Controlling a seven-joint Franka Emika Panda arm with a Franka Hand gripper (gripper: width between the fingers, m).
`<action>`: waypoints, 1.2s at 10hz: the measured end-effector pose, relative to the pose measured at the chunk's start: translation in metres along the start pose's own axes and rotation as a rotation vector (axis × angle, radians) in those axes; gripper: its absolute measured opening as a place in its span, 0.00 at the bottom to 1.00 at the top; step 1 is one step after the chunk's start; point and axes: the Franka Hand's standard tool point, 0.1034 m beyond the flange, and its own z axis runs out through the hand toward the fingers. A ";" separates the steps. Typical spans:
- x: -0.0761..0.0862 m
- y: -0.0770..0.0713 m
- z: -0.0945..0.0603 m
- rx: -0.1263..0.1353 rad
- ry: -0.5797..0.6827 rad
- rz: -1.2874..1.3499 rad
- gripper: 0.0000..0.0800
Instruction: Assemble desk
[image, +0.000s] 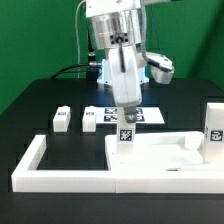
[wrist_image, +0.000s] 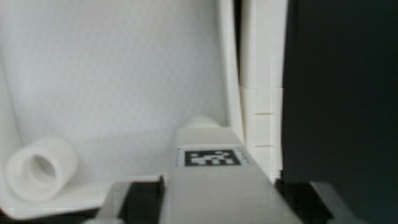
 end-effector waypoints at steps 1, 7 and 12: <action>0.000 0.000 0.000 0.000 0.000 0.044 0.36; 0.005 0.005 0.000 -0.011 0.065 -0.589 0.80; 0.008 -0.001 0.006 -0.017 0.141 -1.156 0.81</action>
Offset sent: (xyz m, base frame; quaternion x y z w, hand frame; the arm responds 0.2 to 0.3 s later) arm 0.0000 0.0000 0.0000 0.0000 0.0000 0.0000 1.0000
